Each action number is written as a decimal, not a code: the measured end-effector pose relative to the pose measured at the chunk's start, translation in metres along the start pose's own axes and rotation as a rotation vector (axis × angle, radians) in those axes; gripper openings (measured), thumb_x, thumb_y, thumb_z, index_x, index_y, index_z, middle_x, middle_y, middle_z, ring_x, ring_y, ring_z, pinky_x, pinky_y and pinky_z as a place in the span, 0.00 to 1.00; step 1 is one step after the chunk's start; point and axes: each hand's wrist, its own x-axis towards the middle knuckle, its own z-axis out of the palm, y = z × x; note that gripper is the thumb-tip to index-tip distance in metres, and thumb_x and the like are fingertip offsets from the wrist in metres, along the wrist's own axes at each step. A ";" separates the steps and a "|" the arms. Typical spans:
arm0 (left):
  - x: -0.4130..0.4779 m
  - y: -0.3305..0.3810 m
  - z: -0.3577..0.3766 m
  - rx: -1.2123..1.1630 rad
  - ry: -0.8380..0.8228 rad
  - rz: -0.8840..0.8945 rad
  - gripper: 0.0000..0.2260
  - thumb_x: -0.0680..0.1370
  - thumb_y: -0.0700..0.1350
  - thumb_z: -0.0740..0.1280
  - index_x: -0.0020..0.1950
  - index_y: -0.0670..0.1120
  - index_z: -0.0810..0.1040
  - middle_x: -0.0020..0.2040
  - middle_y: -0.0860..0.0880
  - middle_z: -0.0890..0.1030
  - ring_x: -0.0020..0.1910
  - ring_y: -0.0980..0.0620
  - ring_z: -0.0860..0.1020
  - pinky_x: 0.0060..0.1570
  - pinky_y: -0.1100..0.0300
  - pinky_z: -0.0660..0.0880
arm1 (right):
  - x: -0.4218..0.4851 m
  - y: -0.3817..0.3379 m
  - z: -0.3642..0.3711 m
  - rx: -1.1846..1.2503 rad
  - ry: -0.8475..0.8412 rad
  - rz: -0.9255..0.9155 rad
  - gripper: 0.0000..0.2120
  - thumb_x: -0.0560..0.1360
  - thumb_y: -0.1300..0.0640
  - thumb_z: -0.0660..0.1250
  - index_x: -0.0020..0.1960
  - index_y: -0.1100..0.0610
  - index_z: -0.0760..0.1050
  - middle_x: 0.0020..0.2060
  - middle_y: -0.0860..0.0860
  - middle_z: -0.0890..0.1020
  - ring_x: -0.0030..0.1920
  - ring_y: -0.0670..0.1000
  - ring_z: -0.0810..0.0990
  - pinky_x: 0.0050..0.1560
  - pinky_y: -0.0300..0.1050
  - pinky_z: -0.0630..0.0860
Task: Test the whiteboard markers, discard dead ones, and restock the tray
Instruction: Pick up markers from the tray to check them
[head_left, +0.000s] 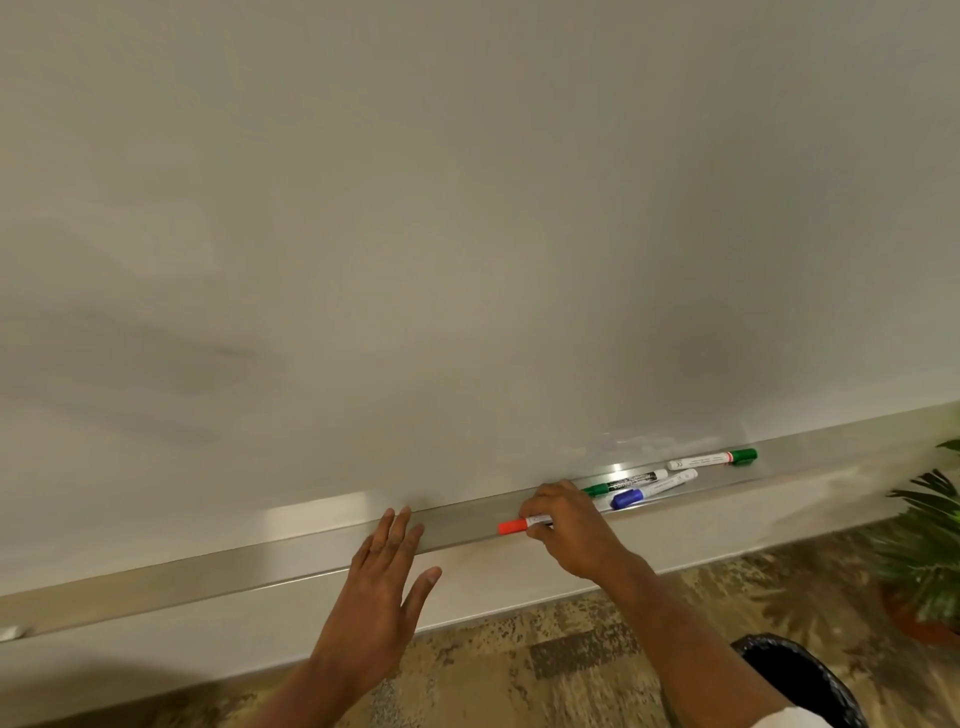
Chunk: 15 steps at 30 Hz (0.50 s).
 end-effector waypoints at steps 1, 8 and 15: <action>-0.001 0.000 -0.001 -0.007 0.005 -0.003 0.35 0.78 0.71 0.39 0.82 0.57 0.49 0.82 0.59 0.44 0.80 0.62 0.36 0.80 0.56 0.45 | 0.001 -0.002 0.000 0.001 -0.017 0.003 0.09 0.76 0.55 0.72 0.55 0.52 0.82 0.51 0.48 0.82 0.56 0.51 0.74 0.61 0.50 0.70; -0.010 0.012 -0.017 -0.205 0.073 -0.038 0.29 0.81 0.68 0.48 0.81 0.59 0.58 0.81 0.62 0.53 0.80 0.64 0.46 0.79 0.58 0.52 | -0.002 -0.027 0.006 0.063 0.098 -0.035 0.08 0.79 0.57 0.67 0.57 0.51 0.80 0.52 0.48 0.82 0.56 0.50 0.76 0.61 0.48 0.69; -0.007 0.056 -0.093 -0.799 0.234 -0.254 0.21 0.82 0.56 0.63 0.75 0.56 0.72 0.69 0.61 0.76 0.68 0.61 0.74 0.69 0.64 0.68 | -0.020 -0.141 -0.020 0.581 0.207 -0.064 0.09 0.80 0.57 0.66 0.59 0.50 0.79 0.52 0.43 0.82 0.54 0.42 0.80 0.56 0.34 0.75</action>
